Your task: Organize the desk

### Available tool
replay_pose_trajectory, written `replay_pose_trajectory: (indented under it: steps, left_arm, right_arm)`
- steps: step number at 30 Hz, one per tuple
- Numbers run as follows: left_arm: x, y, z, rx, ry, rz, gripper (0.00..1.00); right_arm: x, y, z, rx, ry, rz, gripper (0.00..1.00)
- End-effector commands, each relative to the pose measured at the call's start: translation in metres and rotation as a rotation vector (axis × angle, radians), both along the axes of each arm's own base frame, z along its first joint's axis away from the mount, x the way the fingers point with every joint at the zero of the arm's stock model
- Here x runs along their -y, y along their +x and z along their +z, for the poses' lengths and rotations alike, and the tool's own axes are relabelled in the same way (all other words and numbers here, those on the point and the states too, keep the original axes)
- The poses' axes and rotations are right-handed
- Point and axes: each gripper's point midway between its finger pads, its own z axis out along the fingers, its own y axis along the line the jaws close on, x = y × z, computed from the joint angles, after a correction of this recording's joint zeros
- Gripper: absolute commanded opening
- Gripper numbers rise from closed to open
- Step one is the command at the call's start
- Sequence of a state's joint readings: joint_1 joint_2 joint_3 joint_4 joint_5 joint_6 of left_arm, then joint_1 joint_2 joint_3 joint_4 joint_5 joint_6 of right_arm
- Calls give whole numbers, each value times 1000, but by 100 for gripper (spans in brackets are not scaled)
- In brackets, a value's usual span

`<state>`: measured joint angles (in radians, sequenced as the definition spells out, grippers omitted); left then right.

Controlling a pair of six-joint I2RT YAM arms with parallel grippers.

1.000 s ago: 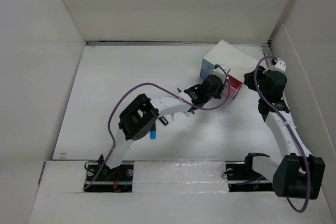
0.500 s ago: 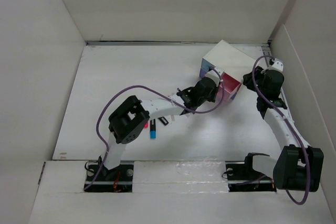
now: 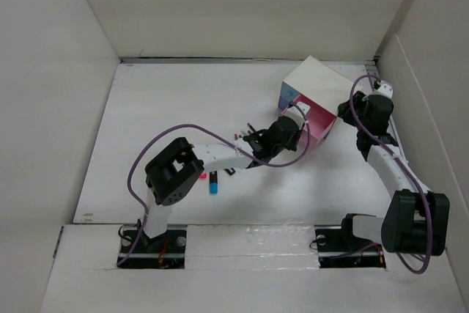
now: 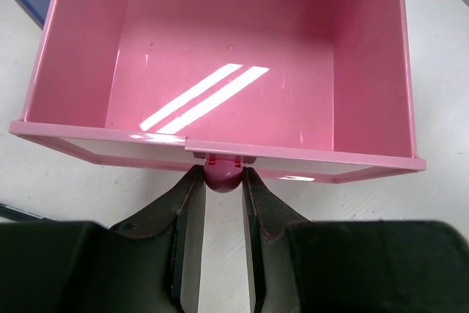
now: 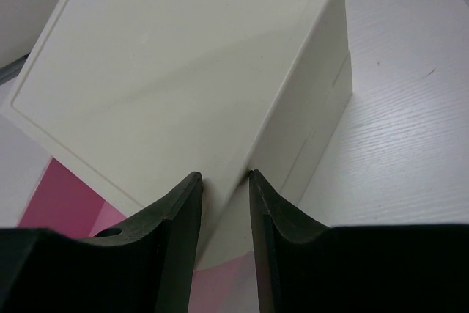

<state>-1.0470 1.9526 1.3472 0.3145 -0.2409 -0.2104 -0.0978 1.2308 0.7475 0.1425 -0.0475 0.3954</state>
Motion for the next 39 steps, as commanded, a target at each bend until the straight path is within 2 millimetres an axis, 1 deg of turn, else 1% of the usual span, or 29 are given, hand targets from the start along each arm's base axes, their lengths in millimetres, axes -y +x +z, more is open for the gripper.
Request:
replay_pose_trajectory:
  steps: [1,3,8,15,16,18,19,20,21,22,23,24,25,26,27,28,29,30,31,32,33,34,35,36,37,38,39]
  left_arm:
    - [-3,0,45,62,-88,10,0]
    - [-6,-1,43,61,-87,17,0]
    - [-10,-3,47,67,-97,17,0]
    - [-9,-2,40,57,-84,19,0]
    - [-10,-1,41,60,-84,27,11]
    - [-15,-1,45,68,-96,41,27]
    - [-17,0,48,76,-101,54,44]
    - [-21,-1,55,84,-112,58,52]
    - [-23,-1,59,90,-113,63,58]
    - [-27,0,64,101,-115,81,69]
    - [-32,-1,77,113,-132,91,71]
    - [-36,-1,82,118,-135,98,72]
    - [-41,0,88,128,-142,119,72]
    - [-47,-2,100,140,-161,131,72]
    - [-51,-3,106,140,-168,141,72]
    - [-59,-1,111,141,-179,179,69]
    - [-68,-4,119,140,-192,198,69]
    - [-75,-5,121,138,-198,221,67]
    - [-90,-7,139,140,-256,277,63]
    - [-100,-11,131,118,-252,298,62]
    - [-117,-5,132,105,-270,343,62]
    - [-135,-7,149,102,-329,375,60]
    - [-152,-10,135,47,-345,419,60]
    - [-166,-10,135,27,-369,451,60]
    - [-194,-7,150,21,-428,498,60]
    - [-211,-11,135,-32,-428,543,60]
    - [-225,-13,134,-48,-446,572,59]
  right_arm:
    - [8,14,32,96,-14,-26,38]
    - [8,15,32,96,-14,-28,38]
    - [7,17,32,96,-13,-25,37]
    - [8,16,29,91,-18,-25,38]
    - [8,16,29,91,-18,-26,38]
    - [9,14,37,110,-25,-28,38]
    - [9,13,41,118,-29,-29,38]
    - [9,11,45,127,-32,-31,39]
    - [9,7,57,154,-38,-32,41]
    - [9,4,64,161,-43,-31,42]
    - [9,2,73,181,-48,-31,43]
    - [4,-5,90,223,-56,-18,45]
    - [4,-9,98,240,-62,-17,47]
    - [-1,-12,107,260,-64,-5,48]
    - [-1,-16,119,287,-77,1,50]
    - [-15,-24,132,316,-85,44,50]
    - [-21,-27,140,332,-88,66,50]
    - [-30,-31,151,356,-104,101,49]
    - [-54,-38,159,378,-106,184,47]
    - [-66,-42,161,383,-113,225,42]
    - [-79,-45,163,388,-122,265,29]
    - [-93,-50,164,387,-123,312,22]
    - [-124,-58,160,384,-113,407,17]
    - [-142,-64,157,381,-116,468,9]
    - [-159,-69,146,358,-109,519,7]
    - [-195,-81,134,333,-96,625,4]
    - [-214,-87,123,311,-92,682,0]
